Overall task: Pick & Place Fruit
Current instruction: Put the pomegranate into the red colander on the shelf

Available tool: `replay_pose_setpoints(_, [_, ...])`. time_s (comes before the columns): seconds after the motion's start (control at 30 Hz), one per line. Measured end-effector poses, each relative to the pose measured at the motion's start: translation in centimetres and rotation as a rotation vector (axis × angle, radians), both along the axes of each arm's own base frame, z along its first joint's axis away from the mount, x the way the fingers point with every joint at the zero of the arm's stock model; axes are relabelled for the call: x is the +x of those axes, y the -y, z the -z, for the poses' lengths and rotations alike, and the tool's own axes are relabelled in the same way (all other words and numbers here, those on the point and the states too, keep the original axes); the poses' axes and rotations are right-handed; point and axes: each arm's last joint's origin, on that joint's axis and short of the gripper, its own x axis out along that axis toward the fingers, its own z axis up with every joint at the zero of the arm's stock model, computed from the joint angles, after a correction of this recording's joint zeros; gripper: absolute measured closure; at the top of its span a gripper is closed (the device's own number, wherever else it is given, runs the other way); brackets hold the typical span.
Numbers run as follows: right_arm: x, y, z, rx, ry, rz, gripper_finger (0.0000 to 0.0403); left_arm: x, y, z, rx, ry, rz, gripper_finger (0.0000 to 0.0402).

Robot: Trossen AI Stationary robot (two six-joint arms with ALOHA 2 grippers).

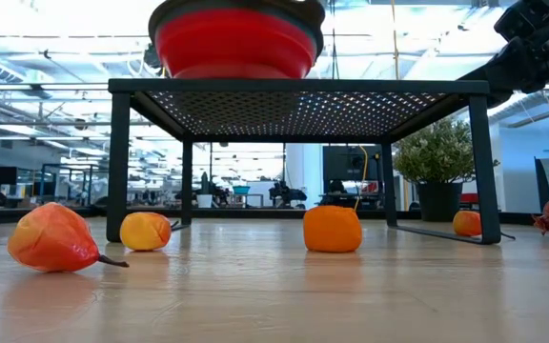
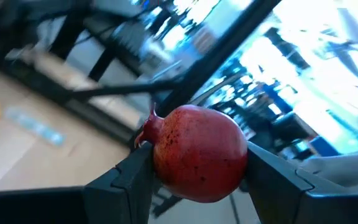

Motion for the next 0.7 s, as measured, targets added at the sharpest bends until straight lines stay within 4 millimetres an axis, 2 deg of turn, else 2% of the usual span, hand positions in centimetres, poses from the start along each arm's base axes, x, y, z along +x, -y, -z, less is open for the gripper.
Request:
replay_pose_setpoints(0.4, [0.0, 0.0, 0.0, 0.0, 0.0, 0.0, 0.0403, -0.9, 0.9, -2.7, 0.157, 0.304, -0.004, 0.0192])
replay_pose_setpoints(0.7, [0.0, 0.0, 0.0, 0.0, 0.0, 0.0, 0.0403, -1.2, 1.1, -3.1, 0.199, 0.347, -0.01, 0.0192])
